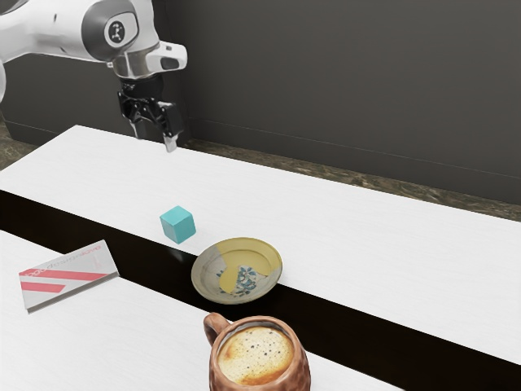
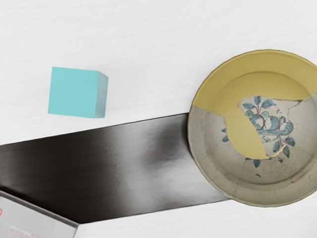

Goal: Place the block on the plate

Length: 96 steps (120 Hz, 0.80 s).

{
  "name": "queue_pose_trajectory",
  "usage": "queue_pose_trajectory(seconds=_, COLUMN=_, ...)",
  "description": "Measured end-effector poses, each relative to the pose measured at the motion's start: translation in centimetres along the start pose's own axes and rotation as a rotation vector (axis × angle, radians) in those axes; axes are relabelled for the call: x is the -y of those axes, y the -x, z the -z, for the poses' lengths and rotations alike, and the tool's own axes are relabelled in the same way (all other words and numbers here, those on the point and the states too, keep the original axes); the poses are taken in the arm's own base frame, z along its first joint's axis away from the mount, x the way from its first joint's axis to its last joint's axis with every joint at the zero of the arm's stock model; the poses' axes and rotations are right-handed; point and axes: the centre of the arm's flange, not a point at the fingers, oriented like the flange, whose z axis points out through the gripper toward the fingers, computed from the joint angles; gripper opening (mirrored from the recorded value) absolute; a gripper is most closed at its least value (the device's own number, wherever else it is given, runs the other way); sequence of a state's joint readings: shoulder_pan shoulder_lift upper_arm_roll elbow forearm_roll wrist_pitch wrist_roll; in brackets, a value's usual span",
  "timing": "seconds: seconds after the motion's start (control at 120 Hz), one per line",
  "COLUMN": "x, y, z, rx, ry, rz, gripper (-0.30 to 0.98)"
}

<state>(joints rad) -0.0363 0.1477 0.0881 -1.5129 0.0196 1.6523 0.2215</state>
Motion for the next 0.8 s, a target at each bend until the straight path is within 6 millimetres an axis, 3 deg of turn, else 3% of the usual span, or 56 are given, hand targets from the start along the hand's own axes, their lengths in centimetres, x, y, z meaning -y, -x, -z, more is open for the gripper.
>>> queue_pose_trajectory(seconds=0.25, x=0.1, y=0.0, z=-0.4, rx=0.006, ry=0.0, rz=-0.012, gripper=0.69)
queue_pose_trajectory(seconds=0.392, x=0.7, y=-0.3, z=-4.3, rx=0.073, ry=0.016, rz=-0.006, gripper=0.69)
queue_pose_trajectory(seconds=0.8, x=9.1, y=-5.1, z=-17.6, rx=0.044, ry=-0.007, rz=-0.048, gripper=0.69)
